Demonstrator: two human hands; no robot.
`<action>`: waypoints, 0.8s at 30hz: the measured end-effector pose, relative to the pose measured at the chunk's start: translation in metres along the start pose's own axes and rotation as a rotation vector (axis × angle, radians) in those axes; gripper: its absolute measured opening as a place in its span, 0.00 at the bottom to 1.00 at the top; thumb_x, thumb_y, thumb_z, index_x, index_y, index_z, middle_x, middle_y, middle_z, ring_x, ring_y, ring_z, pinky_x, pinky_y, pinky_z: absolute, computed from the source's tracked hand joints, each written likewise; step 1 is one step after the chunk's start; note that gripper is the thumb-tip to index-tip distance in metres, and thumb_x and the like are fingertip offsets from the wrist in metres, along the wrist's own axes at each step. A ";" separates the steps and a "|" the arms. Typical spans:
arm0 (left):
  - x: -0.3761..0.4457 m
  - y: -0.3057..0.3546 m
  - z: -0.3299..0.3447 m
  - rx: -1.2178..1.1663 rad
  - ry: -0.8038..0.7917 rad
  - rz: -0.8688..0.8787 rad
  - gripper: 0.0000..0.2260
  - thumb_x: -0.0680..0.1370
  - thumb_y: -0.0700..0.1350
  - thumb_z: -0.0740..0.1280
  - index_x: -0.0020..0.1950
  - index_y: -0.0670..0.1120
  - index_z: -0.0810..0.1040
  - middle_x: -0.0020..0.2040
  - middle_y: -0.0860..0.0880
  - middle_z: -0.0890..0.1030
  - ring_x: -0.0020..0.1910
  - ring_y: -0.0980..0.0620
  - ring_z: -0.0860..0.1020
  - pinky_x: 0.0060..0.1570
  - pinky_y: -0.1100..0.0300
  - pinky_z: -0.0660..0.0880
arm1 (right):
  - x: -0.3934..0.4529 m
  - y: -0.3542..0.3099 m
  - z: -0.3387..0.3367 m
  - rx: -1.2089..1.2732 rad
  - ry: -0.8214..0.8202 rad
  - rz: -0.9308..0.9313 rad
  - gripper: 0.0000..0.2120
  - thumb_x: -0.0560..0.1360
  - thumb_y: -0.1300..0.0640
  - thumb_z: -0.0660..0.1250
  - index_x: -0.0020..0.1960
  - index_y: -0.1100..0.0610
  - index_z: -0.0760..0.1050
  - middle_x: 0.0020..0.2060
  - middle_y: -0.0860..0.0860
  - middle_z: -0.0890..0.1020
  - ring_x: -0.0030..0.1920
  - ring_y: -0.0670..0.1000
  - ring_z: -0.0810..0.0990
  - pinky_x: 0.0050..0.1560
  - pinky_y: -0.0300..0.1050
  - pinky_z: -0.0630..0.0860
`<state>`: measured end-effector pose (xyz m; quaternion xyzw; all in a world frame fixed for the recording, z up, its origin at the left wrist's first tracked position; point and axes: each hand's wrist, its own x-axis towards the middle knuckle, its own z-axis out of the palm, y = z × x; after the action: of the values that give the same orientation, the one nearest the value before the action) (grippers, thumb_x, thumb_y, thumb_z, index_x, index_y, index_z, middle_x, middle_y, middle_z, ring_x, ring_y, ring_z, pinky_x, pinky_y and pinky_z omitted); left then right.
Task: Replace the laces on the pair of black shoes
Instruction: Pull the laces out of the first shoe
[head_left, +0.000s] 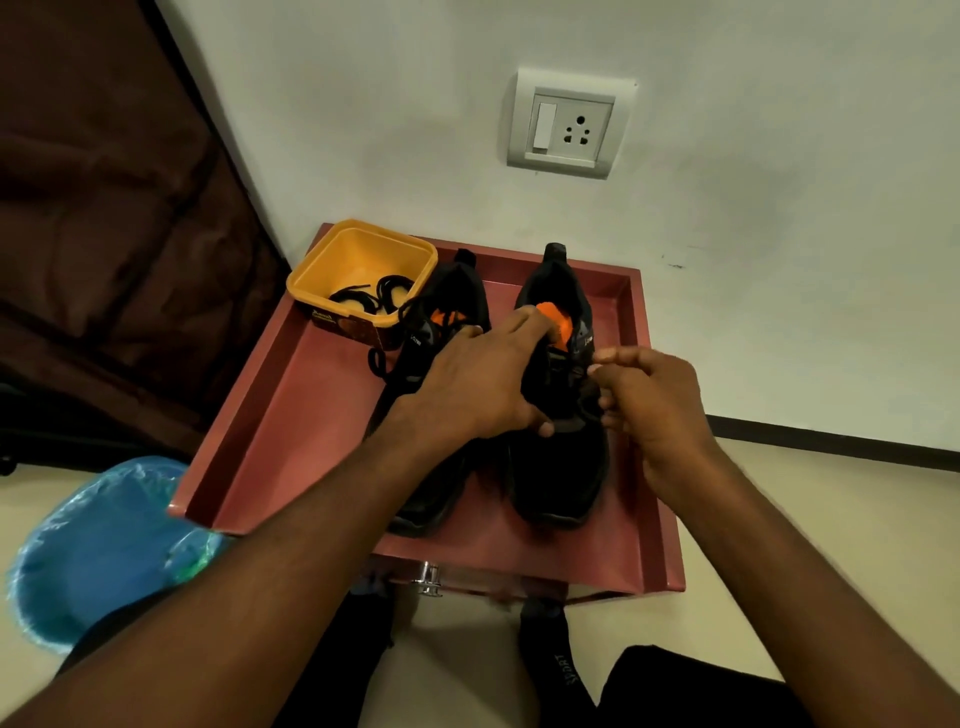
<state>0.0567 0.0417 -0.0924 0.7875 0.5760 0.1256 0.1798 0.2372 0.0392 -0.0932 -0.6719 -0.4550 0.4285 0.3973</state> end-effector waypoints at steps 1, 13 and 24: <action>0.001 -0.001 0.001 0.000 -0.001 0.001 0.44 0.66 0.60 0.82 0.76 0.54 0.64 0.74 0.58 0.67 0.54 0.56 0.68 0.68 0.51 0.66 | 0.001 -0.001 0.001 -0.182 0.052 -0.144 0.05 0.77 0.58 0.71 0.53 0.52 0.82 0.41 0.46 0.80 0.42 0.46 0.78 0.41 0.40 0.74; 0.006 0.002 0.012 0.048 -0.032 -0.018 0.54 0.65 0.61 0.81 0.82 0.55 0.53 0.84 0.55 0.55 0.76 0.49 0.69 0.80 0.40 0.50 | 0.011 -0.003 0.010 -0.245 0.058 -0.337 0.07 0.77 0.60 0.71 0.49 0.52 0.87 0.44 0.48 0.82 0.43 0.47 0.81 0.45 0.43 0.78; 0.007 -0.009 0.014 0.077 0.015 -0.016 0.51 0.71 0.56 0.79 0.84 0.57 0.48 0.84 0.54 0.54 0.74 0.48 0.73 0.80 0.38 0.48 | 0.024 0.011 0.007 -0.690 0.041 -0.677 0.18 0.76 0.64 0.69 0.62 0.48 0.79 0.66 0.51 0.69 0.62 0.53 0.73 0.54 0.46 0.77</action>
<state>0.0572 0.0492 -0.1091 0.7883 0.5879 0.1078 0.1463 0.2384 0.0601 -0.1106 -0.5868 -0.7559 0.0860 0.2771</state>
